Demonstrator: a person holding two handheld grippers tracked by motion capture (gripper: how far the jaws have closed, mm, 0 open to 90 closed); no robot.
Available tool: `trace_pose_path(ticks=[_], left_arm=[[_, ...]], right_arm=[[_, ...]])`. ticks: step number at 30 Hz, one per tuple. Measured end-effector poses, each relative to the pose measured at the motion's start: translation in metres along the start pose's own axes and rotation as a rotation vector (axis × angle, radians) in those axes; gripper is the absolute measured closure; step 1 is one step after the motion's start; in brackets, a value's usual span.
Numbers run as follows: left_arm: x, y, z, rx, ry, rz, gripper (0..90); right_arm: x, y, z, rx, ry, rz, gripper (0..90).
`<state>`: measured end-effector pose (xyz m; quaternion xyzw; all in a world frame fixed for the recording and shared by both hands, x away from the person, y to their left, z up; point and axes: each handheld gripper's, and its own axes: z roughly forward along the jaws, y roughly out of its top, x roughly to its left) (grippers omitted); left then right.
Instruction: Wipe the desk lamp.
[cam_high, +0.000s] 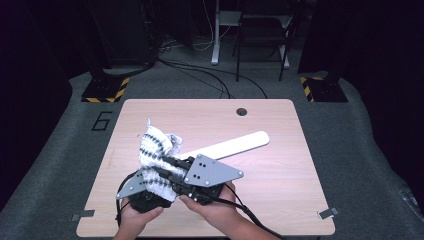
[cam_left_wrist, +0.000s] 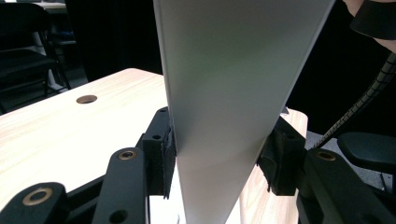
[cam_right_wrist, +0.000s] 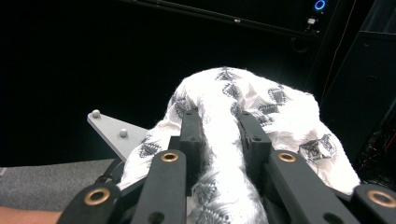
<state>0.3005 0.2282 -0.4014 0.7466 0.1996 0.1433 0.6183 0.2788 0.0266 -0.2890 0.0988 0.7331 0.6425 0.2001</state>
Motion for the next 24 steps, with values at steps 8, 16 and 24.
trace_pose_path(ticks=[8, 16, 24], left_arm=[[0.000, 0.000, -0.001, 0.024, -0.016, 0.011, 52.6], [-0.002, -0.001, 0.001, -0.005, -0.010, -0.016, 52.6], [0.000, -0.001, 0.000, 0.003, -0.007, 0.011, 52.7]], right_arm=[[0.001, 0.000, 0.002, 0.008, -0.013, -0.020, 75.4], [-0.001, -0.002, -0.004, 0.008, -0.016, -0.025, 75.4], [-0.011, -0.005, -0.019, 0.005, -0.041, -0.007, 75.4]])
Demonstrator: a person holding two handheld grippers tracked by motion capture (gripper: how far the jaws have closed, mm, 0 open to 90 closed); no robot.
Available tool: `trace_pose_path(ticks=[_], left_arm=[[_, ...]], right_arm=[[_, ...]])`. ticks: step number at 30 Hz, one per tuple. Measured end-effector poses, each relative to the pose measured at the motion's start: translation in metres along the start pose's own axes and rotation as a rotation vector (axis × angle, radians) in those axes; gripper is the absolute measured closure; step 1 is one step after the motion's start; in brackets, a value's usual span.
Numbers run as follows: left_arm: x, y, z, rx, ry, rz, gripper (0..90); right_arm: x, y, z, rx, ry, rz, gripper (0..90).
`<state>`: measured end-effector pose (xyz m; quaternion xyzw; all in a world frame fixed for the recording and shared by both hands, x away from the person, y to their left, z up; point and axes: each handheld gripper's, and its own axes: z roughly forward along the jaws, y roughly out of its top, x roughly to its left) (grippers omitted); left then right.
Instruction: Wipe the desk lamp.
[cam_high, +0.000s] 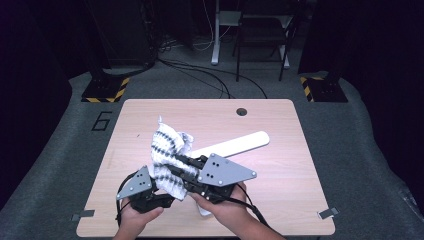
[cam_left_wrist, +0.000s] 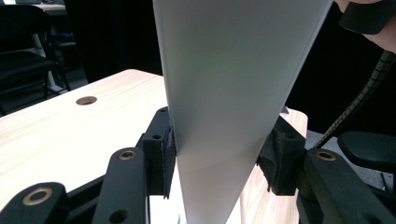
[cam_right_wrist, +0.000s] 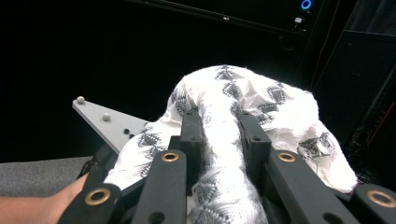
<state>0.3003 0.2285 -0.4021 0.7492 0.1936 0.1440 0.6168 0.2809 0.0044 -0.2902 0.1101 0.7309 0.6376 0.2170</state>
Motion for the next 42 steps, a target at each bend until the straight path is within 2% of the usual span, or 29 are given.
trace_pose_path(ticks=[4, 18, 32, 37, 42], left_arm=[[0.000, 0.000, 0.000, -0.001, 0.000, -0.003, 52.6], [0.001, -0.001, 0.001, -0.011, -0.009, -0.003, 52.7], [0.001, -0.002, 0.000, -0.009, -0.011, -0.005, 52.7], [0.001, -0.002, 0.000, -0.012, -0.013, -0.006, 52.7], [0.001, -0.002, 0.000, -0.012, -0.013, -0.006, 52.7]], right_arm=[[-0.005, -0.001, -0.006, -0.002, -0.011, 0.009, 75.4], [-0.037, -0.011, -0.049, -0.015, -0.102, 0.071, 75.4], [-0.062, -0.017, -0.084, -0.015, -0.203, 0.074, 75.4], [-0.070, -0.021, -0.099, -0.008, -0.243, 0.096, 75.4], [-0.079, -0.023, -0.112, -0.005, -0.268, 0.088, 75.4]])
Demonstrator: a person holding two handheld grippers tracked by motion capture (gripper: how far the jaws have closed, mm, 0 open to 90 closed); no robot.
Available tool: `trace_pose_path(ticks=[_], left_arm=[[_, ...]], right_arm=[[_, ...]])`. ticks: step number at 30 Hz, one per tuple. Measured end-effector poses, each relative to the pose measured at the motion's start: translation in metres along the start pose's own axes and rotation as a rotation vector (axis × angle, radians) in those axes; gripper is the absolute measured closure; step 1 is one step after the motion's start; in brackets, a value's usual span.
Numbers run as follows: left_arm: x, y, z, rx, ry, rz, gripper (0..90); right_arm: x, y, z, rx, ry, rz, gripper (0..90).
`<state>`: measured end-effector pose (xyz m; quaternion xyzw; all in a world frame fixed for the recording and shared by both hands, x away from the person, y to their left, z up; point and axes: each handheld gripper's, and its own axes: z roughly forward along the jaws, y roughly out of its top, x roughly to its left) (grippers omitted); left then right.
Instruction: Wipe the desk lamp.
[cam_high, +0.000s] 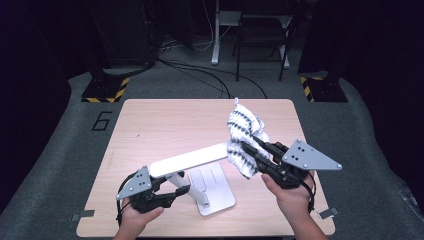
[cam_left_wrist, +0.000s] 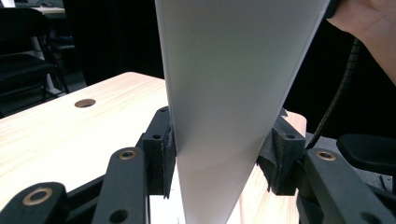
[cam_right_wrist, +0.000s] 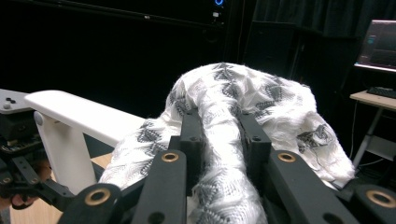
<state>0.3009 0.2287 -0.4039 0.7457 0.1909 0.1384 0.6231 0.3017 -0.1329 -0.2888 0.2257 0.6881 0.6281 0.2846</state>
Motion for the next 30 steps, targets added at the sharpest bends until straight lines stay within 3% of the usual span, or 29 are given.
trace_pose_path(ticks=[17, 30], left_arm=[[0.000, 0.000, 0.000, 0.001, 0.001, 0.000, 52.7], [0.000, -0.001, -0.001, -0.001, 0.002, -0.001, 52.7]], right_arm=[[-0.025, 0.001, -0.021, 0.019, -0.060, 0.018, 75.2], [-0.032, 0.002, -0.025, 0.034, -0.075, 0.027, 75.1]])
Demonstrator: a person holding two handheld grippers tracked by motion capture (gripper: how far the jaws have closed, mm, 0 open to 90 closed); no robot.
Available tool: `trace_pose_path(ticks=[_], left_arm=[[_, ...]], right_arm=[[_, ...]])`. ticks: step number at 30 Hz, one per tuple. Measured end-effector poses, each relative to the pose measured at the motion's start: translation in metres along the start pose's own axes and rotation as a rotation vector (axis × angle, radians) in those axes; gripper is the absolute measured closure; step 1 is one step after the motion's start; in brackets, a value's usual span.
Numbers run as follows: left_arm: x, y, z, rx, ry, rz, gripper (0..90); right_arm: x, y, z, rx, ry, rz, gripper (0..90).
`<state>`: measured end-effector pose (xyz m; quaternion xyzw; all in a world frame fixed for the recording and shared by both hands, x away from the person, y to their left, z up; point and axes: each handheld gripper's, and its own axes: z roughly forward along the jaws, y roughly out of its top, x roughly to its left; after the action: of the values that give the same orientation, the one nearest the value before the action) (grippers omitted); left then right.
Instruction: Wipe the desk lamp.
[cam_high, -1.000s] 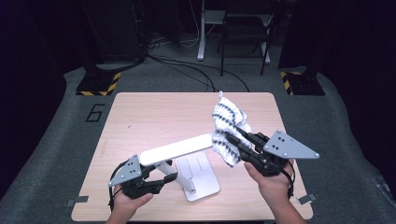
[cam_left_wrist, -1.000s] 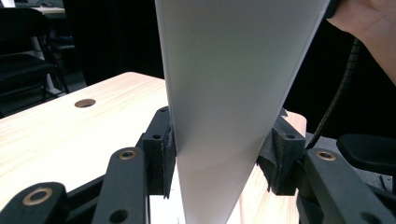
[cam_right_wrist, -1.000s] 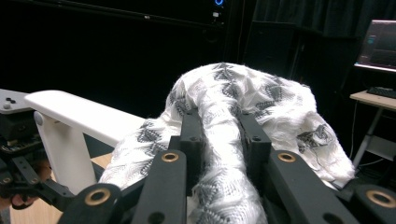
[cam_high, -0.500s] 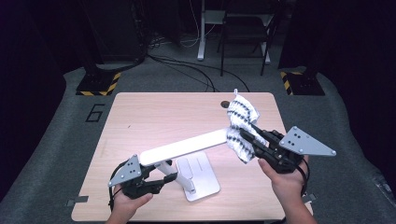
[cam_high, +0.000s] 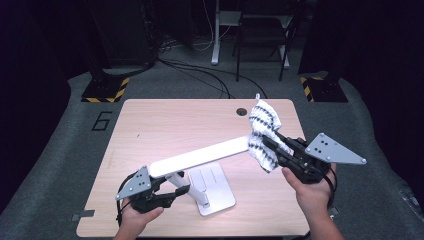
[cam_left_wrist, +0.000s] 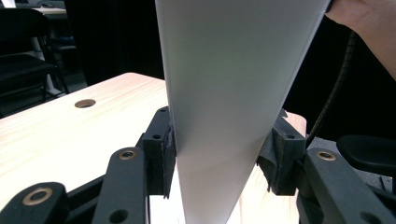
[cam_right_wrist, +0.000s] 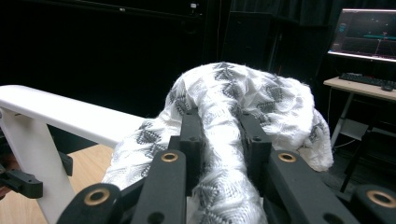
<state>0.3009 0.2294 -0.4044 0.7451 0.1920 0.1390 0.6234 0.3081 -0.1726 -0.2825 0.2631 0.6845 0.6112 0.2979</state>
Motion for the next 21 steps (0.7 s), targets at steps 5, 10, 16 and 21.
trace_pose_path(ticks=[5, 10, 16, 21], left_arm=[[0.000, 0.000, 0.000, 0.000, 0.000, 0.000, 52.7], [0.000, 0.000, 0.000, -0.002, 0.000, -0.001, 52.6], [0.000, 0.000, 0.000, 0.000, 0.001, -0.001, 52.7], [0.000, 0.000, 0.000, -0.001, 0.000, -0.002, 52.6]], right_arm=[[-0.003, 0.000, 0.001, 0.002, 0.004, 0.011, 75.1], [-0.001, -0.002, 0.002, -0.002, 0.008, 0.015, 75.1], [0.006, -0.001, 0.005, 0.007, 0.020, 0.010, 75.2], [0.013, -0.001, 0.012, 0.005, 0.045, -0.003, 75.2]])
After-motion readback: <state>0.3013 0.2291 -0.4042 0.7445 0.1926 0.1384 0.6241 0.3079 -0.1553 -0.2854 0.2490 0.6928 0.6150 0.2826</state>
